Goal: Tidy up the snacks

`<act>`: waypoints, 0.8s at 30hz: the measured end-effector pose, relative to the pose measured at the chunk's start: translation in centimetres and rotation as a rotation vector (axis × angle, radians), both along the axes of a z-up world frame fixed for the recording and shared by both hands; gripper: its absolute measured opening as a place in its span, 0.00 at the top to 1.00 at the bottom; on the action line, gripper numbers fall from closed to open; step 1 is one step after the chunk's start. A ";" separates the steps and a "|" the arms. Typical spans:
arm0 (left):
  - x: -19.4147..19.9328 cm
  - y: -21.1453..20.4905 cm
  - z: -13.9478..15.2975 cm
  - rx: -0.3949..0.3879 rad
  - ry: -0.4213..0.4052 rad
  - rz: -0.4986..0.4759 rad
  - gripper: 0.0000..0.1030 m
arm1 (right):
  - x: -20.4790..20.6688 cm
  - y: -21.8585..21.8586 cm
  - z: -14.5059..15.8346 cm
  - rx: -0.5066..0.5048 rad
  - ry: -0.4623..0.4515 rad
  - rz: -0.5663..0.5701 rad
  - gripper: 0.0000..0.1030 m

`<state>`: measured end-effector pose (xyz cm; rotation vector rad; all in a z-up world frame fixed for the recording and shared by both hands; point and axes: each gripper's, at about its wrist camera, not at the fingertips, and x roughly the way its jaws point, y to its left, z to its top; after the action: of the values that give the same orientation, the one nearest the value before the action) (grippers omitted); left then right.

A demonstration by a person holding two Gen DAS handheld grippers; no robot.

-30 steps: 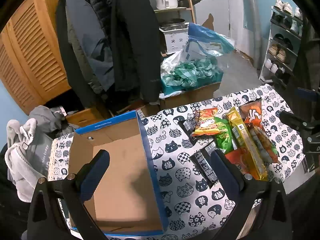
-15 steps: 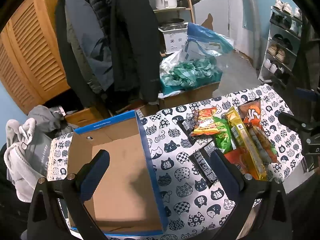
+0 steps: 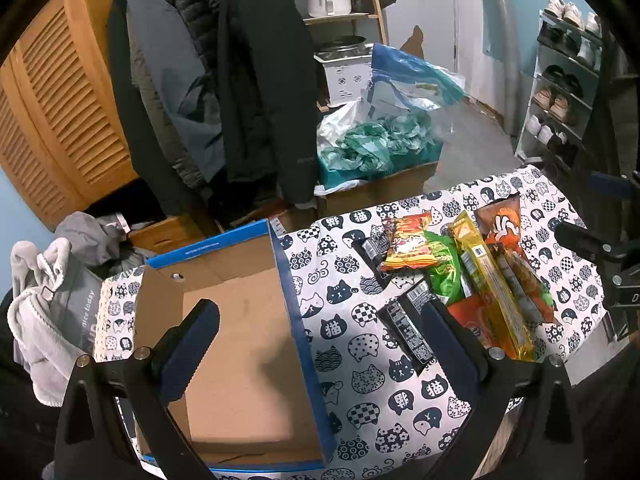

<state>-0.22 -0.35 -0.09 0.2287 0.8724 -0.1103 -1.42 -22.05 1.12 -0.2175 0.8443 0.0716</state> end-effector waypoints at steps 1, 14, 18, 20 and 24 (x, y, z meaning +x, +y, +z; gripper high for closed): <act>0.0 0.0 0.0 0.000 0.001 0.001 0.01 | 0.0 0.0 0.0 0.000 0.000 0.000 0.02; 0.0 -0.1 0.0 0.001 0.001 0.001 0.01 | 0.0 0.1 0.0 -0.001 0.001 -0.001 0.02; 0.0 -0.1 0.0 0.000 0.002 0.001 0.01 | 0.0 0.1 0.0 -0.001 0.001 -0.001 0.02; 0.0 -0.1 0.1 0.000 0.001 0.002 0.01 | 0.0 0.1 0.0 -0.001 0.001 -0.001 0.02; -0.1 -0.2 0.0 -0.001 0.001 0.002 0.01 | 0.0 0.0 0.0 -0.001 0.001 -0.001 0.02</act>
<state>-0.29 -0.54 -0.10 0.2271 0.8733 -0.1091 -1.40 -22.01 1.13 -0.2183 0.8456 0.0705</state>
